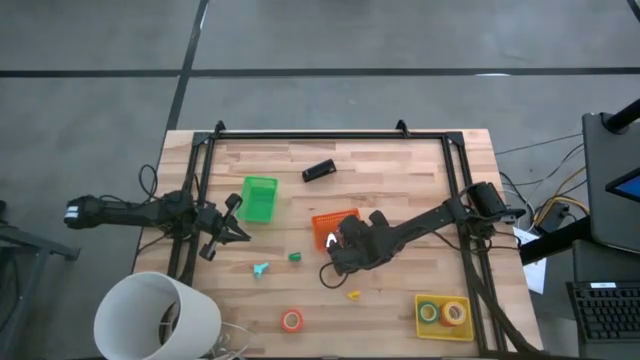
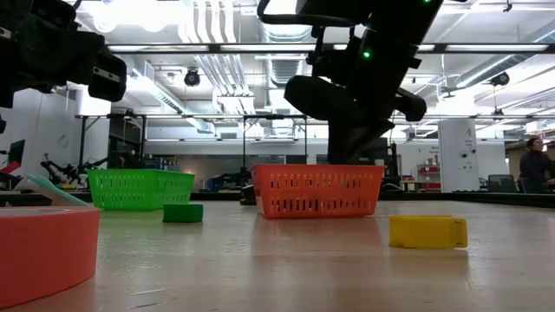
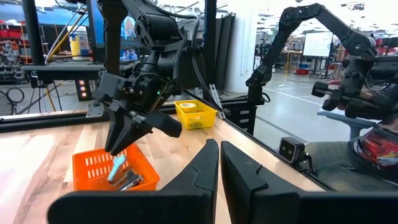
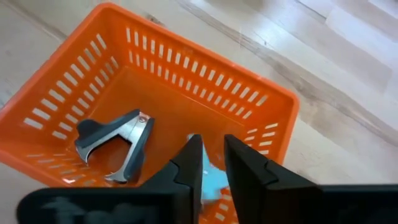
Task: Pick and place Stapler, Stapler remover, tape
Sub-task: Put the blue staple remover into the orange bin
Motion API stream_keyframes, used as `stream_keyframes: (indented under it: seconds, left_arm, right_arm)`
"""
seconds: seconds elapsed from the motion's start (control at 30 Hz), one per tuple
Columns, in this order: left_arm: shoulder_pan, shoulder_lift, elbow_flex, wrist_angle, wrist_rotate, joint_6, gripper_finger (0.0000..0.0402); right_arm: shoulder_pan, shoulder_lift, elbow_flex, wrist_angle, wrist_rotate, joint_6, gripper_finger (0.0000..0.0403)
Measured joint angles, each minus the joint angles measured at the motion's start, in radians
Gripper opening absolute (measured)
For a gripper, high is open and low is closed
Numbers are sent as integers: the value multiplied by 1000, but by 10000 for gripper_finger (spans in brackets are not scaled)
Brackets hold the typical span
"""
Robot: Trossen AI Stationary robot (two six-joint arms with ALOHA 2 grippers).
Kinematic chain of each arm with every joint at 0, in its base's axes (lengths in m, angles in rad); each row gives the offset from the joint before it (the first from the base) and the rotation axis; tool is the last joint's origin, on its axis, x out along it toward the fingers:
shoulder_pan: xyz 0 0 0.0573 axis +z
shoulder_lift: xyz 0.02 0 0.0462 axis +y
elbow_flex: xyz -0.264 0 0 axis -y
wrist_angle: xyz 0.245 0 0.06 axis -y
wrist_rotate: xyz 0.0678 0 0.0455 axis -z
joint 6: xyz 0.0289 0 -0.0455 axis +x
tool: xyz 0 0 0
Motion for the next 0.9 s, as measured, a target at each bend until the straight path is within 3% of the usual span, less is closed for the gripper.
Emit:
stream_keyframes:
  seconds: [0.53, 0.9]
  left_arm:
    - [0, 0, 0, 0, 0, 0, 23]
    - [0, 0, 0, 0, 0, 0, 23]
  right_arm:
    - [5, 0, 52, 29, 52, -99, 103]
    - [76, 0, 51, 48, 77, -138, 114]
